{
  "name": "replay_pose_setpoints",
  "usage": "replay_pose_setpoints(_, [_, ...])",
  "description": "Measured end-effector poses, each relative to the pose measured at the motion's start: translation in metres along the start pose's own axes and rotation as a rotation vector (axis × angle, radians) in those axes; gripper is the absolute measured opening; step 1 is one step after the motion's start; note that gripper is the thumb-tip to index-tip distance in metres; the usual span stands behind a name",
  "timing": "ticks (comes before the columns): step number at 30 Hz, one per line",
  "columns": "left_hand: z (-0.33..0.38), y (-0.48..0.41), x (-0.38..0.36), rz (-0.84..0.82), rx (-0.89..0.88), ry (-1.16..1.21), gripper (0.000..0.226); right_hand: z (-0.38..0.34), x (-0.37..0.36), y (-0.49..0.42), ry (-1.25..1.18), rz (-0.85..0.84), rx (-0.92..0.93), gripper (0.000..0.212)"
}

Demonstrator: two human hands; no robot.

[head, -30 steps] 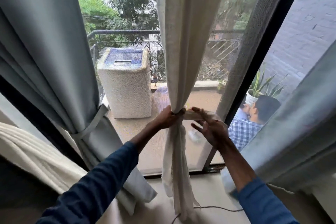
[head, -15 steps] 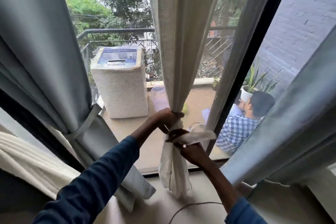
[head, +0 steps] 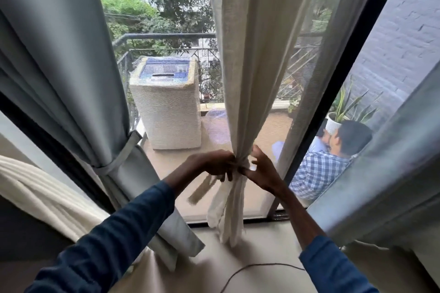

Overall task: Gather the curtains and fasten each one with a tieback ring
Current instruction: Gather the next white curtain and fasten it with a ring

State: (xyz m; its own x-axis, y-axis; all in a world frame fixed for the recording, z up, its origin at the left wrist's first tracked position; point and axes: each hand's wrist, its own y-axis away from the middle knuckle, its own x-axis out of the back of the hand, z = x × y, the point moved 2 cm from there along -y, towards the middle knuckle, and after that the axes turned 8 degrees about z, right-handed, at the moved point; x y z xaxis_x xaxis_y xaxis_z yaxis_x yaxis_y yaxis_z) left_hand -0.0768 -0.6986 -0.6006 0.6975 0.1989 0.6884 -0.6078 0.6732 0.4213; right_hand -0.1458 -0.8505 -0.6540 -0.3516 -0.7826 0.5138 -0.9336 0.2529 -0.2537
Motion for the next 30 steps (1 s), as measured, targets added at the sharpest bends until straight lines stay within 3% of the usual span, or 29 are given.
replay_pose_setpoints(2, [0.003,0.005,0.002,-0.028,-0.032,-0.123,0.009,-0.002,-0.010,-0.004,0.012,-0.063,0.009,0.032])
replay_pose_setpoints(6, [-0.008,0.009,0.019,-0.055,-0.056,-0.284,0.025,0.001,-0.018,-0.004,0.053,-0.140,0.045,0.016])
replay_pose_setpoints(8, [-0.012,0.014,0.035,0.002,-0.106,-0.408,0.026,0.001,-0.018,-0.003,0.031,-0.192,0.014,0.014])
replay_pose_setpoints(10, [-0.008,0.020,0.048,0.178,-0.178,-0.432,0.022,-0.003,-0.016,-0.001,-0.039,-0.265,-0.058,0.020])
replay_pose_setpoints(12, [-0.002,0.023,0.051,0.404,-0.270,-0.376,0.018,-0.006,-0.016,0.002,-0.157,-0.342,-0.091,0.021])
replay_pose_setpoints(15, [0.005,0.022,0.036,0.530,-0.251,-0.269,0.013,-0.009,-0.023,0.010,-0.288,-0.360,-0.163,0.026])
replay_pose_setpoints(18, [0.006,0.009,0.025,0.497,-0.265,-0.222,0.016,-0.006,-0.024,0.013,-0.378,-0.285,-0.232,0.043])
replay_pose_setpoints(21, [0.009,0.003,0.014,0.440,-0.348,-0.118,0.020,0.003,-0.017,0.017,-0.481,-0.303,-0.299,0.036])
replay_pose_setpoints(25, [0.003,0.000,-0.002,0.607,-0.271,0.074,0.026,0.011,-0.011,0.024,-0.624,-0.317,-0.336,0.043])
replay_pose_setpoints(30, [0.004,0.007,-0.009,0.615,-0.232,0.210,0.052,0.013,-0.020,0.025,-0.784,-0.342,-0.339,0.064])
